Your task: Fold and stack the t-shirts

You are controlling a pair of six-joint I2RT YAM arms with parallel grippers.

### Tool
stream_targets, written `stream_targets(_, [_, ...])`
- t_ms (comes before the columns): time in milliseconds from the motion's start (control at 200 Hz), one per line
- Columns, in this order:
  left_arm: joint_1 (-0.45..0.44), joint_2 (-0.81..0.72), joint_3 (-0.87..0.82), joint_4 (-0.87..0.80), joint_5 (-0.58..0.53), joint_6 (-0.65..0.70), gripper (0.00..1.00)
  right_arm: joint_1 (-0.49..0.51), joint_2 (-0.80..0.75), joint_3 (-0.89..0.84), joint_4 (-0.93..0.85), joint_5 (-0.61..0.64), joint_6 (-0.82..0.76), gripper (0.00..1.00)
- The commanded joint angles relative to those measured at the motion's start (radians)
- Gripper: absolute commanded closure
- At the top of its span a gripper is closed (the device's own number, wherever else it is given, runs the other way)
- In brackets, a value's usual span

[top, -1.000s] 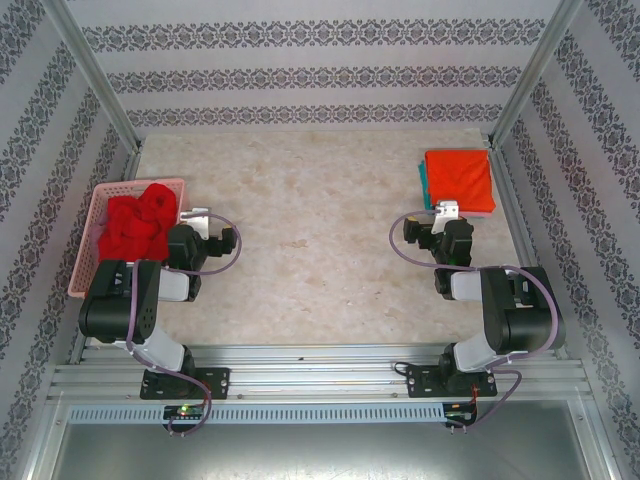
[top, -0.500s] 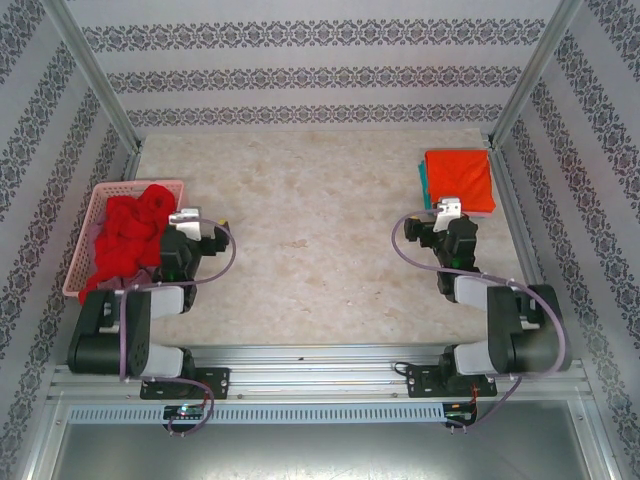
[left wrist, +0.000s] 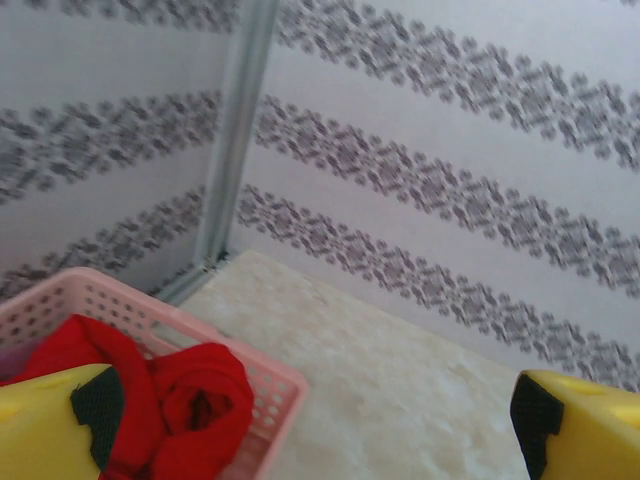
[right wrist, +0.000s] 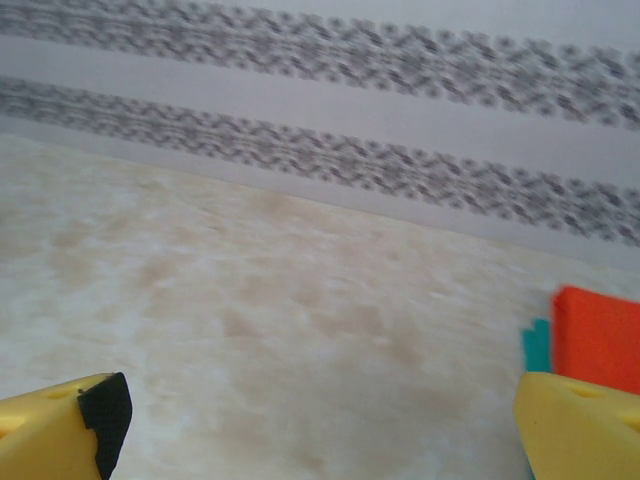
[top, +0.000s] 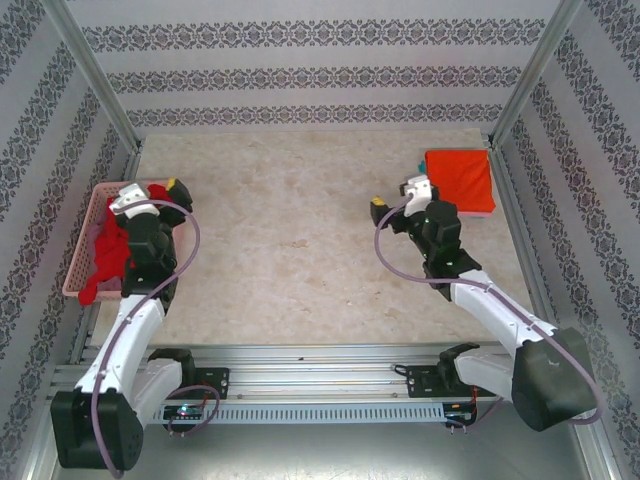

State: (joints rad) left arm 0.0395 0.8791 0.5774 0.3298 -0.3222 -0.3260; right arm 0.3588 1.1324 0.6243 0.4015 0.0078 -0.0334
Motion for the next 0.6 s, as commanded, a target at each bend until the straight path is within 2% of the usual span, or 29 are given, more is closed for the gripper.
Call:
stream_targets(0, [0.040,-0.023,0.017,-0.214,-0.138,-0.104,0.00,0.109,0.019,0.066,-0.061,0.000,-0.017,0.02])
stream_targets(140, [0.098,0.027,0.090,-0.418,-0.229,-0.204,0.00,0.269,0.098,0.152,-0.063,0.002,-0.044,0.02])
stream_targets(200, [0.132,0.072,0.114,-0.465,-0.235,-0.219,0.00,0.326,0.136,0.191,-0.063,-0.008,-0.051,0.02])
stream_targets(365, [0.230,0.244,0.188,-0.562,-0.169,-0.335,0.00,0.420,0.239,0.271,-0.016,-0.087,0.003,0.02])
stream_targets(595, [0.301,0.513,0.274,-0.592,-0.058,-0.468,0.00,0.464,0.332,0.319,-0.001,-0.120,0.036,0.02])
